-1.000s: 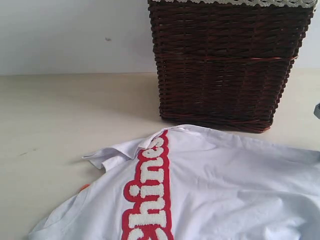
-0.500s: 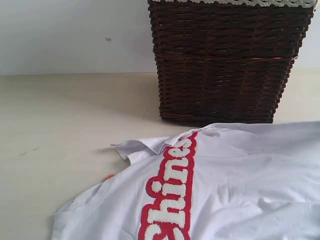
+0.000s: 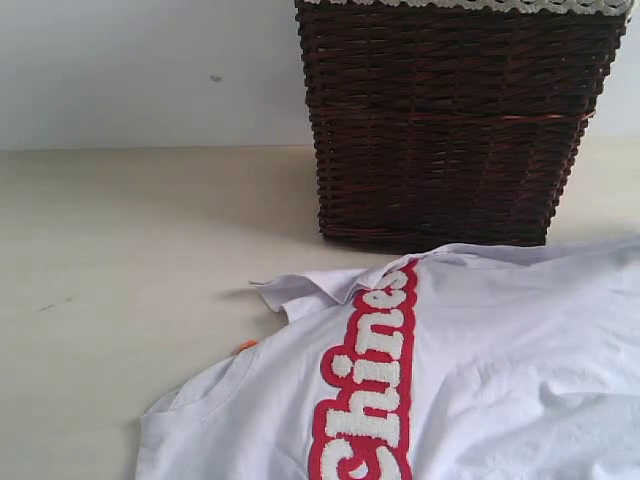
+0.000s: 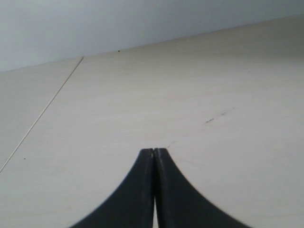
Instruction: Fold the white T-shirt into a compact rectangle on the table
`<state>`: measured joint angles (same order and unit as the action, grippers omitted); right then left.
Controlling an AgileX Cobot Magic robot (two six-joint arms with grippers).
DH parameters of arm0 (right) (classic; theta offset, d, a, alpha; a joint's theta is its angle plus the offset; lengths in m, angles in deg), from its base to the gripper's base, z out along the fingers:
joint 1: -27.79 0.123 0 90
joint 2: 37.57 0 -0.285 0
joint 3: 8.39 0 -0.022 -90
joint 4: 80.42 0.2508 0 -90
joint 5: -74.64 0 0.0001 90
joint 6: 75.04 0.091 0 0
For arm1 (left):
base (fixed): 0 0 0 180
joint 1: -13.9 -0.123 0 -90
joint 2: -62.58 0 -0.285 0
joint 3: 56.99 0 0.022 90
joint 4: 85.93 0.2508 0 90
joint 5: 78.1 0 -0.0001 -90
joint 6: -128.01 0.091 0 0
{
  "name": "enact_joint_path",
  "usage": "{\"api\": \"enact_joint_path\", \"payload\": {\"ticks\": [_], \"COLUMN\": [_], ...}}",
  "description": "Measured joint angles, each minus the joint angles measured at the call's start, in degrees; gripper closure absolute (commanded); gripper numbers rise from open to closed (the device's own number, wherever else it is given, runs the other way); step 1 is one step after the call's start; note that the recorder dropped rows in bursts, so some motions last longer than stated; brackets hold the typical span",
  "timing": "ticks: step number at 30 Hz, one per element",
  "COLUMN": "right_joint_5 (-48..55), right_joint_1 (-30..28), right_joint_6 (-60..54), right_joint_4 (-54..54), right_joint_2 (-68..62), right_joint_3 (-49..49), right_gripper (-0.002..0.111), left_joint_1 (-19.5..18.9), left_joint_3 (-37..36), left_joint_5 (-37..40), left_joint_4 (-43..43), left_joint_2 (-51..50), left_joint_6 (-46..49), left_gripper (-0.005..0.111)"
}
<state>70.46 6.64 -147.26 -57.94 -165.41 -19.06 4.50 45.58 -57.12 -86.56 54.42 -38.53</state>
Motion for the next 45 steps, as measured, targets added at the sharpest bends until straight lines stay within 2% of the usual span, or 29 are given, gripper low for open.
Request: {"api": "enact_joint_path", "payload": {"ticks": [4,7,9,14,17,20,22,24,27,31,33,38,42,45], "right_joint_5": [2.5,8.8,15.4,31.0,31.1,25.3,23.0,23.9,35.1,56.1,61.2,59.1,55.0,53.6], "right_joint_1": [0.0,0.0,0.0,0.0,0.0,0.0,0.0,0.0,0.0,0.0,0.0,-3.6,-8.4,-10.1], "right_joint_6": [5.1,9.0,11.2,12.8,12.8,11.8,6.6,-0.8,-7.5,-7.5,-5.5,3.8,6.2,6.8], "right_joint_4": [0.0,0.0,0.1,7.1,16.4,29.7,36.1,36.7,25.9,9.5,1.8,-16.8,-21.8,-22.5], "right_joint_2": [3.0,8.4,13.3,25.1,32.1,41.1,46.6,51.3,55.7,56.7,56.7,56.7,56.7,55.6], "right_joint_3": [0.0,0.0,0.0,-3.9,-10.1,-18.2,-23.3,-27.1,-31.7,-36.6,-38.9,-44.3,-45.9,-45.9], "right_gripper": [0.053,0.056,0.061,0.083,0.093,0.102,0.107,0.108,0.108,0.108,0.108,0.108,0.108,0.108], "left_joint_1": [0.0,0.0,0.0,0.0,0.0,0.0,0.0,0.0,0.0,0.0,0.0,0.0,0.0,0.0], "left_joint_3": [0.0,0.0,0.0,0.0,0.0,0.0,0.0,0.0,0.0,0.0,0.0,0.0,0.0,0.0], "left_joint_5": [0.0,0.0,0.0,0.0,0.0,0.0,0.0,0.0,0.0,0.0,0.0,0.0,0.0,0.0], "left_joint_4": [0.0,0.0,0.0,0.0,0.0,0.0,0.0,0.0,0.0,0.0,0.0,0.0,0.0,0.0], "left_joint_2": [0.0,0.0,0.0,0.0,0.0,0.0,0.0,0.0,0.0,0.0,0.0,0.0,0.0,0.0], "left_joint_6": [0.0,0.0,0.0,0.0,0.0,0.0,0.0,0.0,0.0,0.0,0.0,0.0,0.0,0.0], "left_gripper": [0.107,0.107,0.107,0.107,0.107,0.107,0.107,0.107,0.107,0.107,0.107,0.107,0.107,0.107]}}
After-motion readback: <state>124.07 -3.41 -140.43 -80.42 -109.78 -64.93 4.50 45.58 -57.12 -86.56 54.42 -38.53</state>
